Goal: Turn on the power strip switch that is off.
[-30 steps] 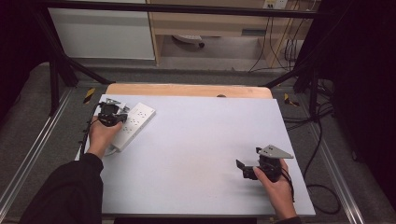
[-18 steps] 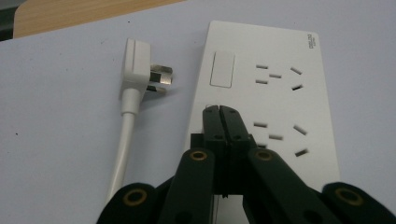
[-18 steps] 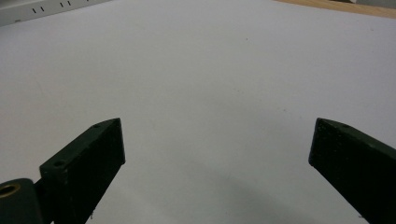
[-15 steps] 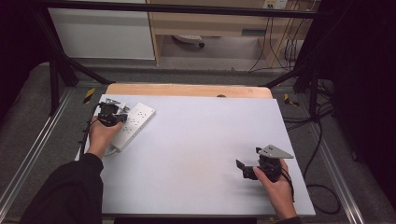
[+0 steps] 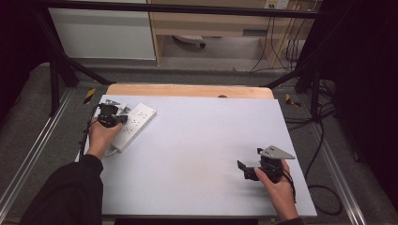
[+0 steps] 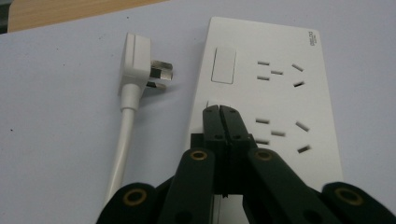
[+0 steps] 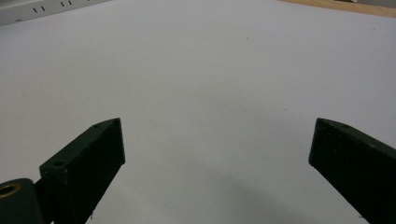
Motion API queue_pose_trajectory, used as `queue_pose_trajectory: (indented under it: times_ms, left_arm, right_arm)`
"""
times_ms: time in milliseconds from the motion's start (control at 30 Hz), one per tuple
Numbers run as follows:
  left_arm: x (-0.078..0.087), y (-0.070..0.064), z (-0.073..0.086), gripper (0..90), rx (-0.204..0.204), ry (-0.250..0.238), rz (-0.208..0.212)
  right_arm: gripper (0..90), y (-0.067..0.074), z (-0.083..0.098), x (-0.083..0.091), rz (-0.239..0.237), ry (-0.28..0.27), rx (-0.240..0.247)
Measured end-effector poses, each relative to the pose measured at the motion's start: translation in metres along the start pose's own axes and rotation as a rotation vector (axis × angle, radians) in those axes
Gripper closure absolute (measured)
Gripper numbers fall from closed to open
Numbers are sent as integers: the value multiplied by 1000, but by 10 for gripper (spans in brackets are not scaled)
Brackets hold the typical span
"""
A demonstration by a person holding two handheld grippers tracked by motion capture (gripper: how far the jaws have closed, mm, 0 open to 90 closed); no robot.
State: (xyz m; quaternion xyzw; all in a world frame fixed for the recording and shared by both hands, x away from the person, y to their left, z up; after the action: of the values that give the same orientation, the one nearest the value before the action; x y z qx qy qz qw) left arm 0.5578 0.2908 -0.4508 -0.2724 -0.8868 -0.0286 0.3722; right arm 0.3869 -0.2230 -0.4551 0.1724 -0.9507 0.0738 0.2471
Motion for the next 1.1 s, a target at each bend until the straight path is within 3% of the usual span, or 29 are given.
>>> queue_pose_trajectory:
  times_ms: [900, 1100]
  left_arm:
    - [-2, -3, 1, 900, 1, -32, 6]
    - [-4, -8, -1, 900, 7, -66, 14]
  right_arm:
    - [40, 1, 0, -1, -3, 3, -6]
    - [40, -1, 0, 0, 1, -1, -5]
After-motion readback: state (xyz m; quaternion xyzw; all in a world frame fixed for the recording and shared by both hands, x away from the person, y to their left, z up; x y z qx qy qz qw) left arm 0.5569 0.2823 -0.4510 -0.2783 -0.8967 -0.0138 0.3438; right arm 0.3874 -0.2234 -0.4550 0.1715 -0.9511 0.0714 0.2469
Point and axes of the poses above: each handheld gripper's, and its own axes: x roughly backward along the jaws, z roughly out of its underside, y roughly to its left, the point moved 4 cm from there along -x, roughly forward along the jaws, and after that the axes turned 12 degrees about z, right-handed, at the moved point
